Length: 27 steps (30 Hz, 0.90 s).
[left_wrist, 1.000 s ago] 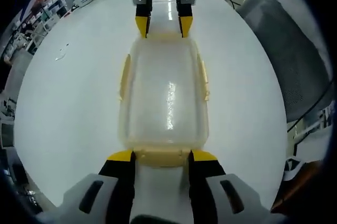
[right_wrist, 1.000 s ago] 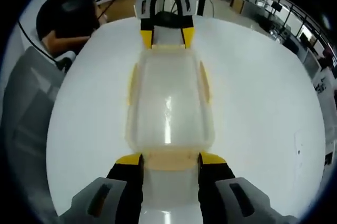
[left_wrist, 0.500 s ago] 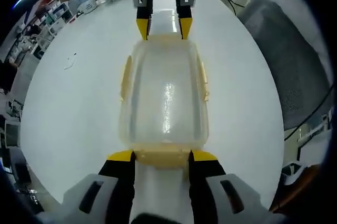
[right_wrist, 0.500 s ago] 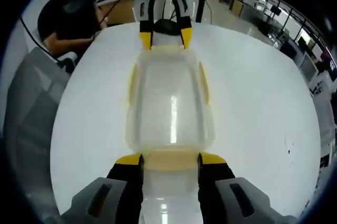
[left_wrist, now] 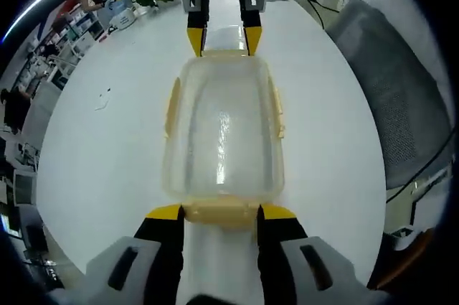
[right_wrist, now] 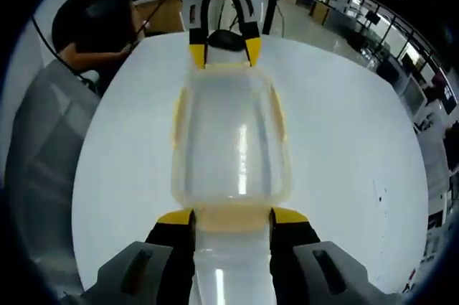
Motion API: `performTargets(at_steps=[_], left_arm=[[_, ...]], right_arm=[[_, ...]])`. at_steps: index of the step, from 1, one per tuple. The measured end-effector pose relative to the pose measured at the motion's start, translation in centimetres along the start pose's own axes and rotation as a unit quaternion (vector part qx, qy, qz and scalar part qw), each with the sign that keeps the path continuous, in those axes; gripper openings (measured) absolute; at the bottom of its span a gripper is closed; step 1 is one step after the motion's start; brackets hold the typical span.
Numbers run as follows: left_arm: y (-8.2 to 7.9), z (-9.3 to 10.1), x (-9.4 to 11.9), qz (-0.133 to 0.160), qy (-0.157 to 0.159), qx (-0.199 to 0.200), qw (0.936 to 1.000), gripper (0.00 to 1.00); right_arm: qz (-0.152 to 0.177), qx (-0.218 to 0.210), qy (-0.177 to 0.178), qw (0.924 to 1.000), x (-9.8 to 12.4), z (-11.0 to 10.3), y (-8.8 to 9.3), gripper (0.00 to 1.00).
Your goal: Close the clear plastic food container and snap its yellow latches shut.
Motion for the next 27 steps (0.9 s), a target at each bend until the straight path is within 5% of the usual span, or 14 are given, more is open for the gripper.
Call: performTargets(at_steps=[27], left_arm=[[-5.5,1.2,0.6,0.013,-0.019,-0.001,0.9997,0.4]], right_arm=[[0.002,0.014,0.007,0.9999,4.4,-0.9,2.5,0.39]])
Point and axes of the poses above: the point that each gripper's makers call its tool centre point, and the gripper's own axes: x roughly backward along the fingers, z roughly to its right, y roughly out of its underside, the point moved 1 cm from there along x, roughly backward along the fingers, and after that the axes turned 5 degrees about z, right-handed, at the moved point
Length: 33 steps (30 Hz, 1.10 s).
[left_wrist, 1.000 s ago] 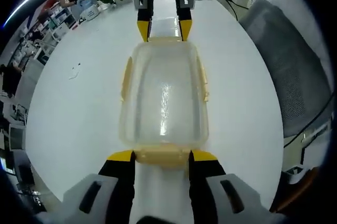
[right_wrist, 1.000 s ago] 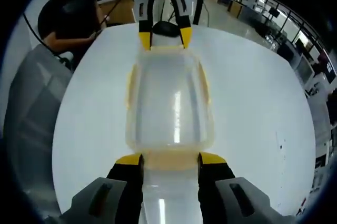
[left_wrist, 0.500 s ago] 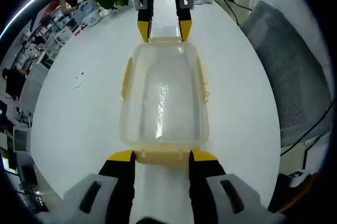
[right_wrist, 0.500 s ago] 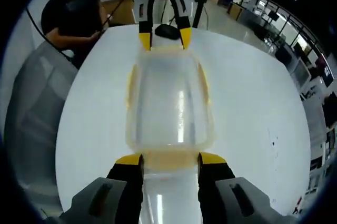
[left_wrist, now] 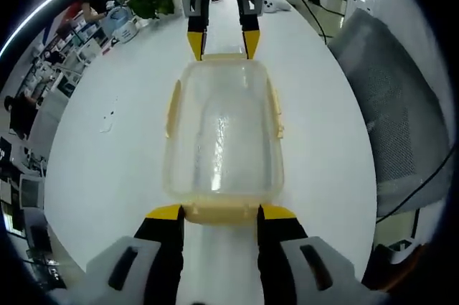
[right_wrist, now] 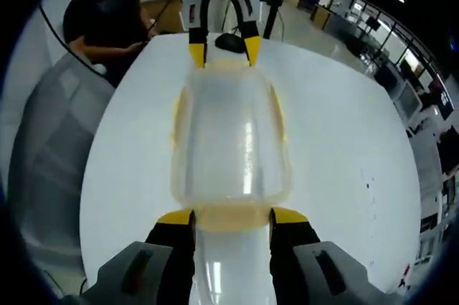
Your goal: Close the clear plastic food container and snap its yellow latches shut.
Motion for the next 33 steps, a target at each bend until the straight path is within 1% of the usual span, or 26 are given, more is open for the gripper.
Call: performTargets(at_steps=[5,8,12,20,25,33], left_arm=[[-1.3,0.0,-0.3,0.0,-0.003,-0.002,1.0,0.4],[-1.9,0.4,-0.7,0.0,-0.003,-0.002,1.0,0.4],[-3.4,0.7,-1.1,0.012,-0.004,-0.001,0.9999,0.4],[-5.6,0.6,-2.2,0.009,-0.006,0.0,0.9999,0.4],[-6.7,0.7,-2.8,0.01,-0.008,-0.001,0.9999,0.4],[-8.0,0.8,-3.2,0.012,-0.013,0.001,0.9998,0.4]], right_arm=[[0.0,0.001,0.002,1.0,1.0,0.1,1.0,0.39],[0.0,0.005,0.001,1.0,1.7,-0.2,1.6,0.39],[-0.001,0.003,-0.002,1.0,2.4,-0.3,3.0,0.39],[-0.001,0.004,0.0,1.0,3.8,-0.2,4.8,0.39],[-0.002,0.004,0.0,1.0,4.4,-0.1,5.8,0.39],[-0.005,0.009,0.0,1.0,5.3,-0.1,6.9,0.39]])
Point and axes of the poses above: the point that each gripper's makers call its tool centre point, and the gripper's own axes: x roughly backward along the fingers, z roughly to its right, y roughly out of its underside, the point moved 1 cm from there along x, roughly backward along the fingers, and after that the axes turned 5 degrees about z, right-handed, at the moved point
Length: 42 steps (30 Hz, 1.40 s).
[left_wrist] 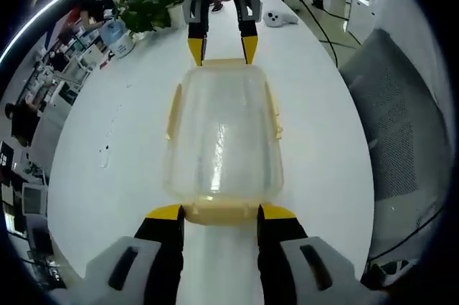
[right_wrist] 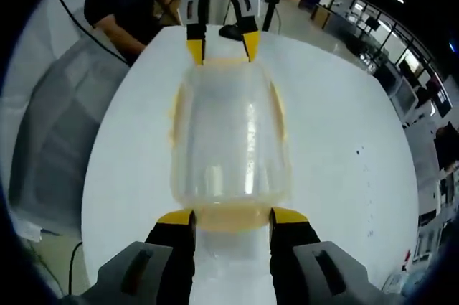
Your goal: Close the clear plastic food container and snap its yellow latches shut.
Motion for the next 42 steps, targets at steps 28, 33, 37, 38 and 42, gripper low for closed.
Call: performTargets(at_steps=[28,33,37,38,42], left_arm=[[-3.8,-0.5,-2.7,0.008,-0.002,0.009,0.9999,0.4],[-4.3,-0.6,-3.3,0.01,-0.001,0.011,0.9999,0.4],[-4.9,-0.6,-3.7,0.013,-0.001,0.012,0.9998,0.4],[-5.1,-0.6,-3.8,0.014,-0.002,0.012,0.9998,0.4],[-5.4,-0.6,-4.4,0.016,-0.001,0.015,0.9998,0.4]], right_arm=[[-0.007,0.004,-0.003,1.0,2.2,1.0,4.0,0.39],[-0.008,0.003,-0.004,1.0,2.5,1.2,4.8,0.39],[-0.011,0.002,-0.005,0.9999,2.7,1.4,5.6,0.39],[-0.012,0.001,-0.006,0.9999,2.8,1.4,5.8,0.39],[-0.016,0.003,-0.008,0.9998,2.8,1.5,6.3,0.39]])
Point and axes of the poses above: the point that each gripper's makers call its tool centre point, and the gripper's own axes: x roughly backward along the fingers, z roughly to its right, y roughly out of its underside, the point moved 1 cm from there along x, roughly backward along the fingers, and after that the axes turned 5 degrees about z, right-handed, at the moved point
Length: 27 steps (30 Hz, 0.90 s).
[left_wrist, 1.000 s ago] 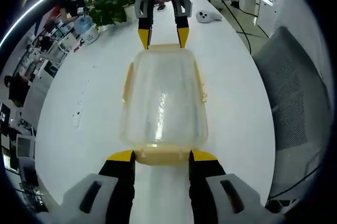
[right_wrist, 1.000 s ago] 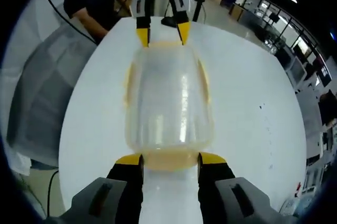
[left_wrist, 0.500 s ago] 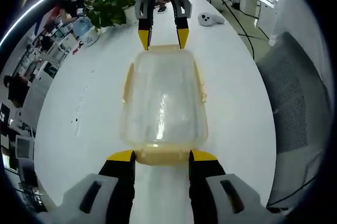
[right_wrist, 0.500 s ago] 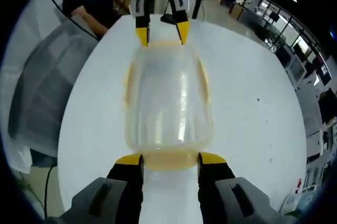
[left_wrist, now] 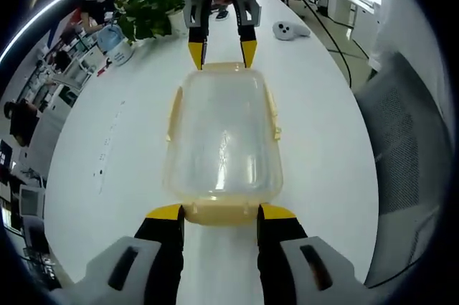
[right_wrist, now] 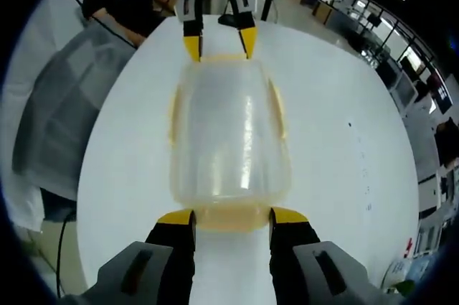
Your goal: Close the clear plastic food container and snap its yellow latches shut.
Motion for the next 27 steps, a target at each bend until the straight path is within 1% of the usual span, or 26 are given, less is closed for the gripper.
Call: performTargets(at_steps=[12,22,27], left_arm=[[-0.6,-0.1,-0.7,0.006,0.005,0.009,0.9999,0.4],[-0.6,-0.1,-1.5,0.007,0.012,0.015,0.9998,0.4],[-0.4,0.0,-2.0,0.006,0.015,0.016,0.9997,0.4]], right_arm=[[0.001,-0.006,-0.007,1.0,0.2,0.2,1.0,0.39],[-0.002,-0.013,-0.014,0.9998,-0.2,0.4,1.8,0.39],[-0.002,-0.017,-0.017,0.9997,-0.4,0.2,2.1,0.39]])
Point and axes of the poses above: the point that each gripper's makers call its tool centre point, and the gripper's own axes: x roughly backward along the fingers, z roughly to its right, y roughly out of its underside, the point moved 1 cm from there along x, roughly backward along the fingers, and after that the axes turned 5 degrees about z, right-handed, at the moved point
